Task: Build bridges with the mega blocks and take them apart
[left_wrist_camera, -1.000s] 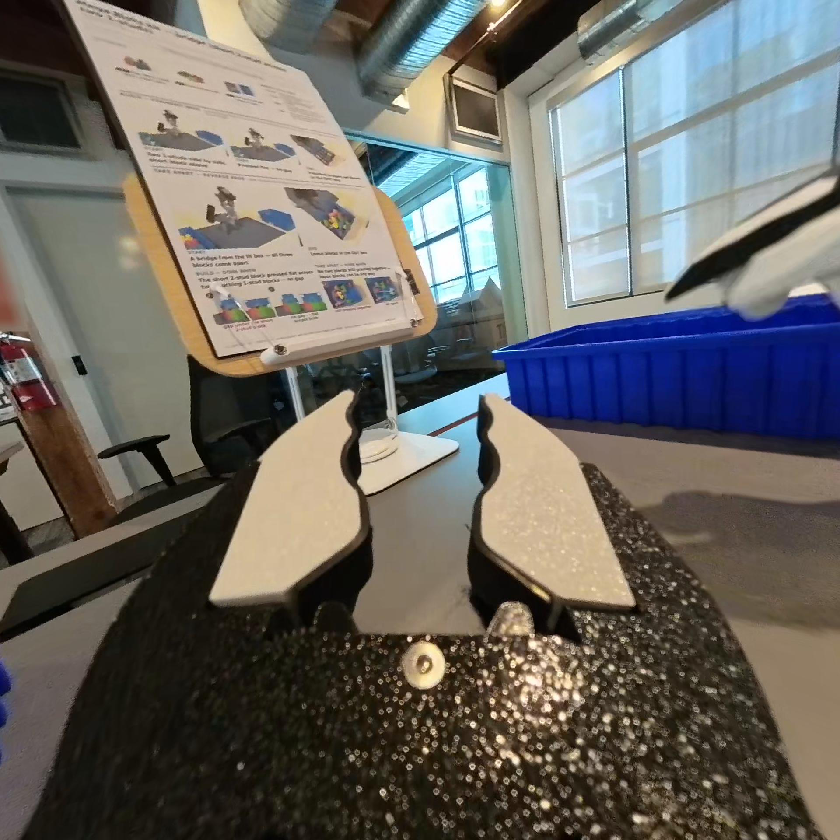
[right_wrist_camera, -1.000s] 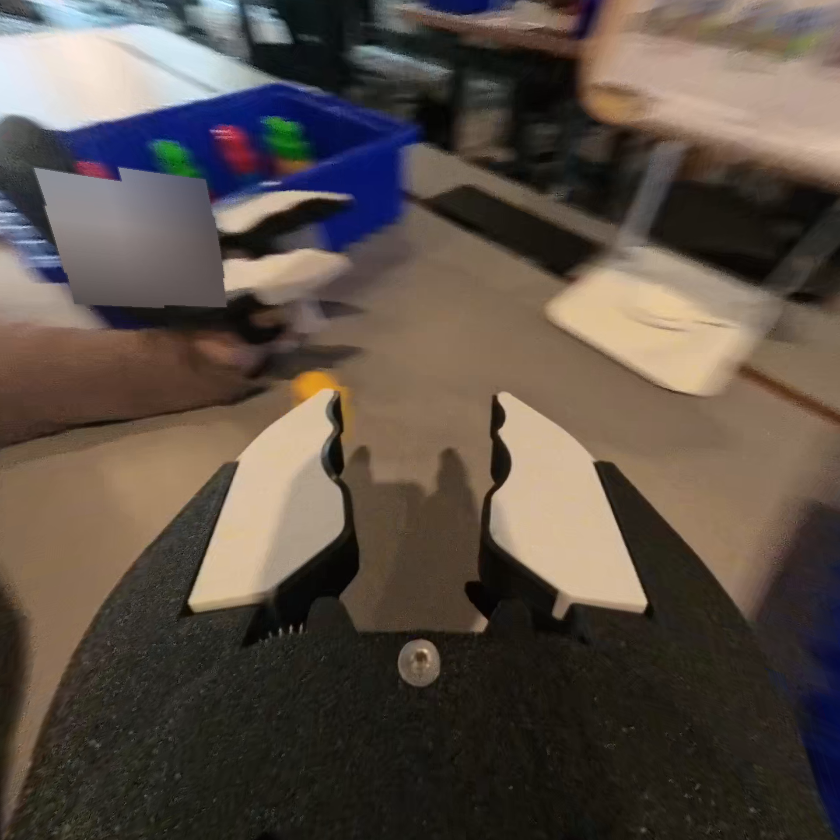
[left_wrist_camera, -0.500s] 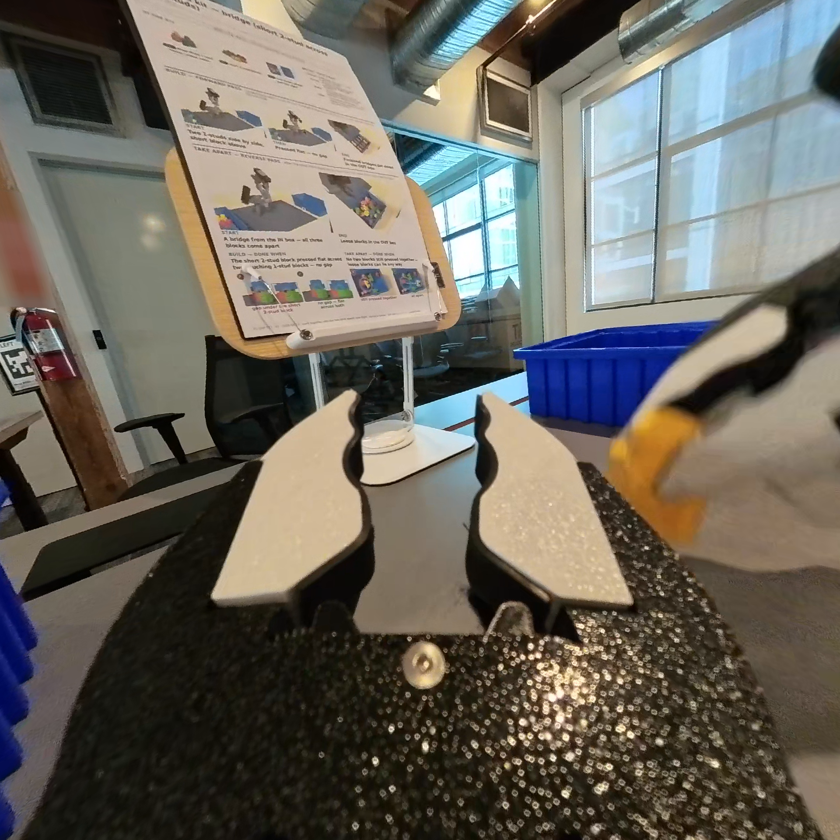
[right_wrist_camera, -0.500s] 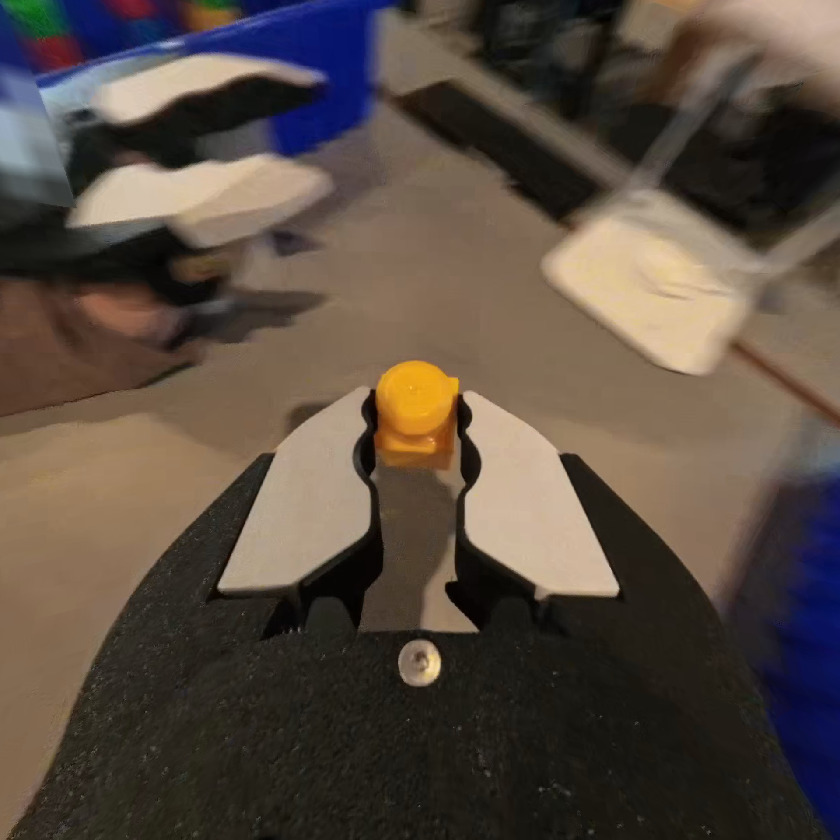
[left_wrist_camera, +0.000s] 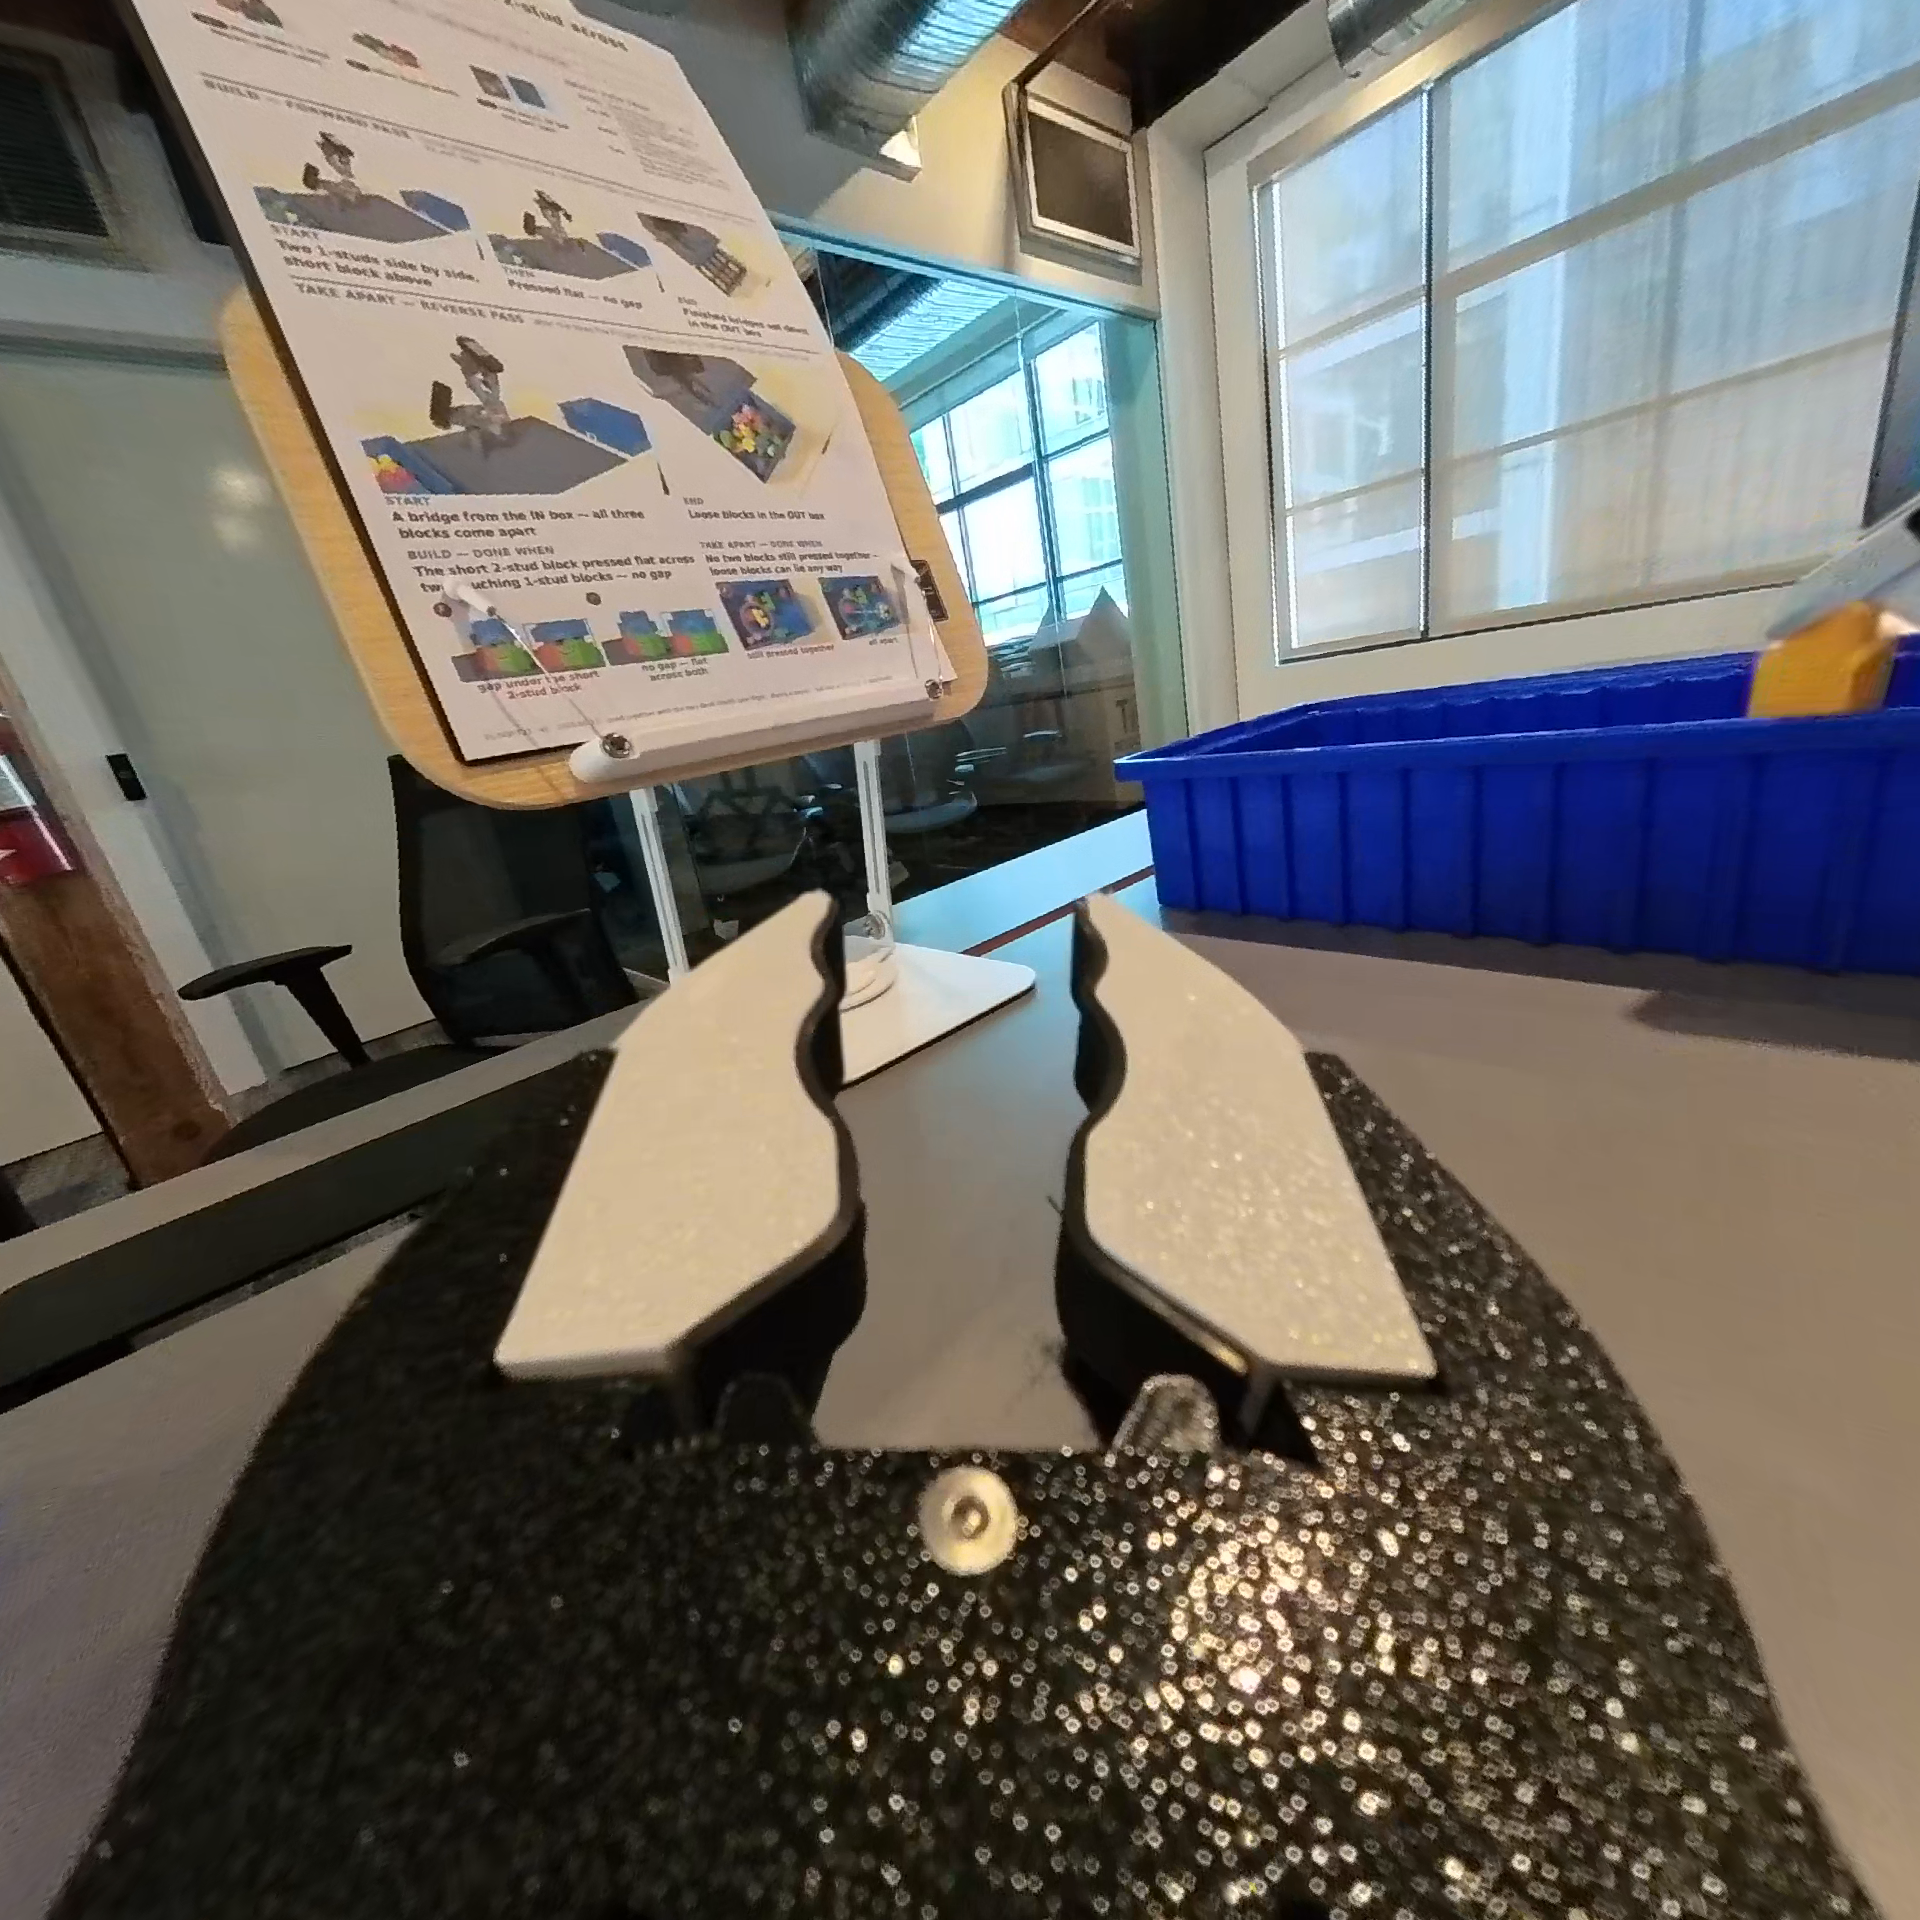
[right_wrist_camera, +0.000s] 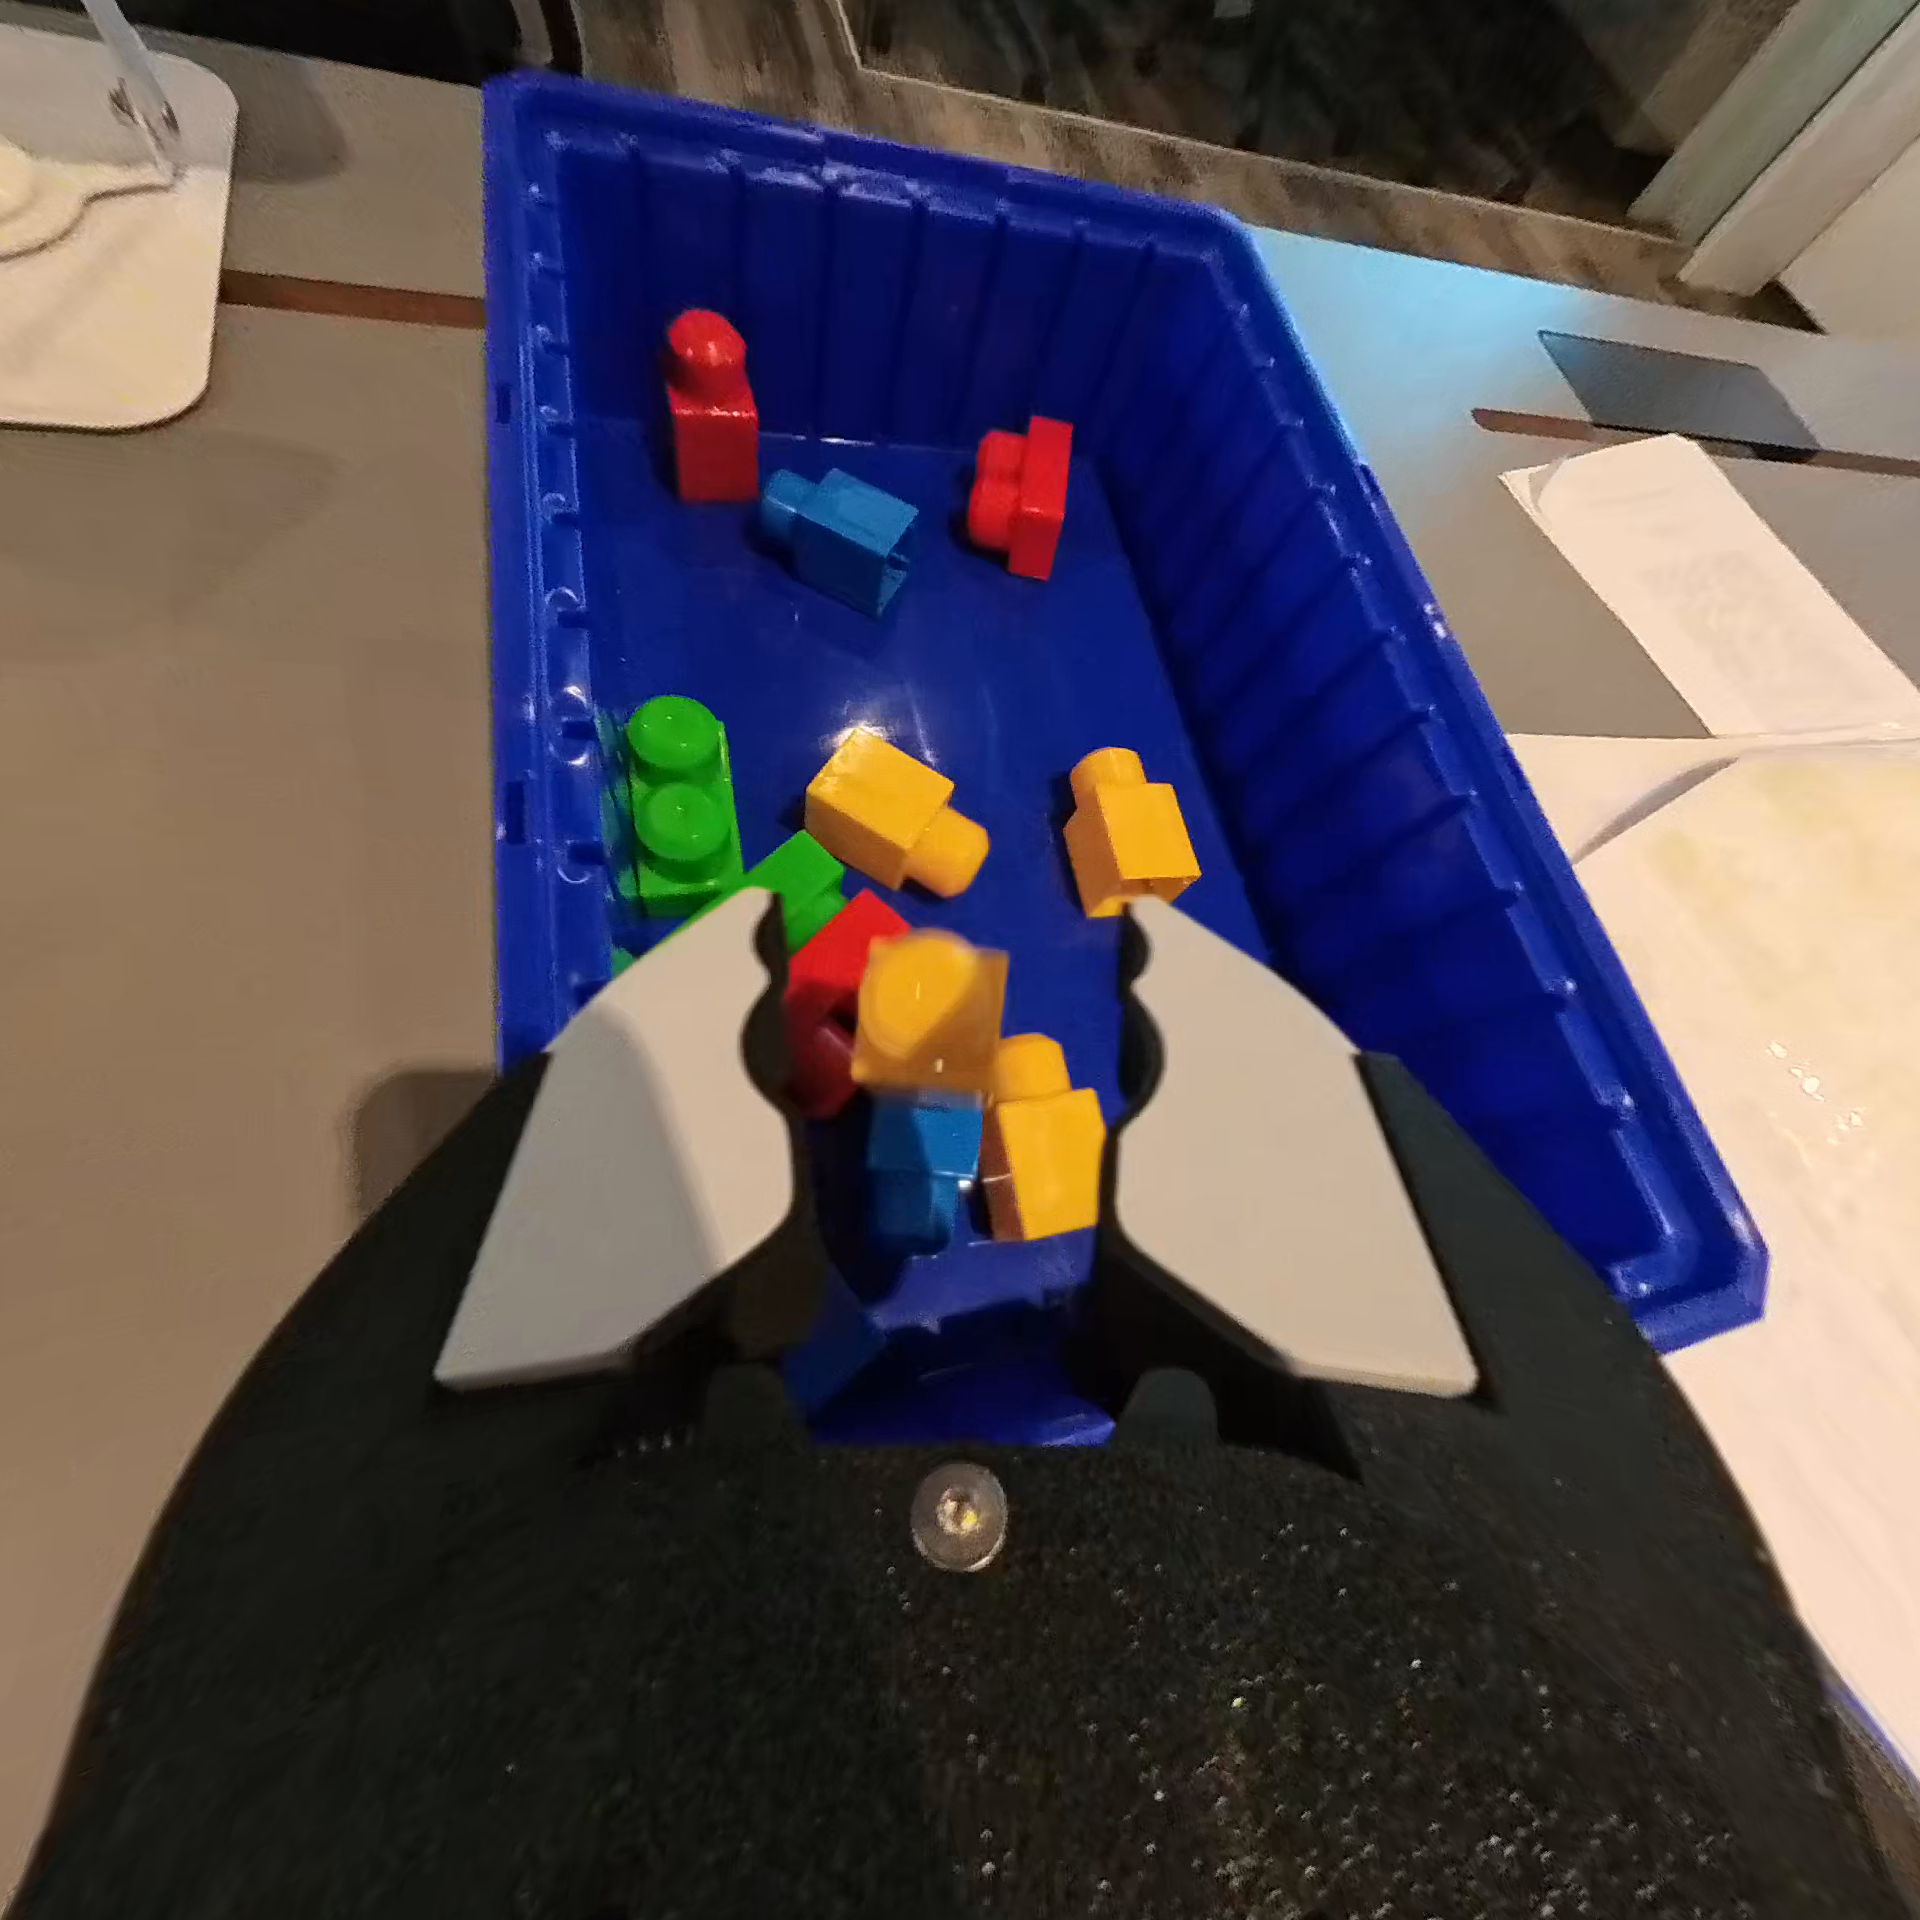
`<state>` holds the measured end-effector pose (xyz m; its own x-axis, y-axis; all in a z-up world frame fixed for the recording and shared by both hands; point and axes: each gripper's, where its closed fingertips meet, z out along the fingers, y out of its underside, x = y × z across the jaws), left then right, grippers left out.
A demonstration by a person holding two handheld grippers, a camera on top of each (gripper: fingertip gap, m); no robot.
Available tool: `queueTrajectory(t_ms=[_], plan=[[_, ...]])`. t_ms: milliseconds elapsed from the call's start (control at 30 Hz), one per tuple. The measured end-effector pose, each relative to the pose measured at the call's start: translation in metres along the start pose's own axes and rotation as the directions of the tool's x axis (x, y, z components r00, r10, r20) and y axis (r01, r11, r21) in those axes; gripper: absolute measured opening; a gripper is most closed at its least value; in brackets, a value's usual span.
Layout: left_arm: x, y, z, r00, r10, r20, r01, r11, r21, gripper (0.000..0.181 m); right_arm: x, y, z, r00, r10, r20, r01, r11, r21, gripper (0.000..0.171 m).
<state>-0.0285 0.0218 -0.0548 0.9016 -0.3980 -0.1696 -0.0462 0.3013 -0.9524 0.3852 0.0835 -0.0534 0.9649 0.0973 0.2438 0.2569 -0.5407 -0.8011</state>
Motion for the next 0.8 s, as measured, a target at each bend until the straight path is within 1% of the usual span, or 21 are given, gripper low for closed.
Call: queueTrajectory(t_ms=[33,67,133,233,267,300,367,467,567,633,700,800], plan=[[0.000,0.000,0.000,1.000,-0.003,0.000,0.003,1.000,-0.002,0.041,-0.004,-0.001,0.000,1.000,0.003,0.011,-0.003,1.000,0.007,0.068],[0.000,0.001,0.000,1.000,-0.006,-0.001,0.006,1.000,-0.004,0.041,-0.011,-0.006,-0.002,1.000,-0.001,0.031,0.000,0.999,0.037,0.070],[-0.001,0.002,0.000,1.000,-0.015,-0.001,0.015,1.000,-0.008,0.041,-0.031,-0.022,-0.009,0.996,-0.047,0.072,0.039,0.993,0.111,0.069],[-0.001,0.002,0.001,1.000,-0.023,-0.002,0.023,1.000,-0.011,0.041,-0.074,-0.049,-0.021,0.974,-0.172,0.147,0.139,0.967,0.212,0.065],[-0.001,0.003,0.001,1.000,-0.025,-0.002,0.025,1.000,-0.013,0.041,-0.093,-0.058,-0.025,0.960,-0.207,0.186,0.158,0.956,0.245,0.064],[-0.001,0.003,0.001,1.000,-0.026,-0.002,0.026,1.000,-0.014,0.041,-0.117,-0.068,-0.031,0.936,-0.242,0.254,0.165,0.943,0.287,0.063],[-0.002,0.004,0.001,1.000,-0.029,-0.002,0.029,0.999,-0.017,0.041,-0.172,-0.087,-0.047,0.858,-0.314,0.407,0.157,0.914,0.374,0.062],[-0.002,0.004,0.002,0.999,-0.033,-0.002,0.033,0.999,-0.020,0.041,-0.255,-0.116,-0.078,0.675,-0.444,0.590,0.133,0.859,0.495,0.058],[-0.001,0.005,0.002,0.999,-0.038,-0.007,0.037,0.999,-0.026,0.041,-0.333,-0.134,-0.106,0.462,-0.555,0.692,0.151,0.818,0.556,0.058],[-0.001,0.007,0.003,0.999,-0.040,-0.010,0.040,0.999,-0.034,0.041,-0.383,-0.144,-0.126,0.315,-0.627,0.712,0.173,0.776,0.606,0.056],[-0.001,0.008,0.003,0.999,-0.043,-0.013,0.042,0.998,-0.041,0.040,-0.435,-0.150,-0.149,0.150,-0.684,0.714,0.197,0.728,0.657,0.054],[0.000,0.010,0.005,0.999,-0.044,-0.021,0.043,0.998,-0.049,0.040,-0.513,-0.148,-0.179,-0.090,-0.723,0.685,0.280,0.642,0.714,0.054]])
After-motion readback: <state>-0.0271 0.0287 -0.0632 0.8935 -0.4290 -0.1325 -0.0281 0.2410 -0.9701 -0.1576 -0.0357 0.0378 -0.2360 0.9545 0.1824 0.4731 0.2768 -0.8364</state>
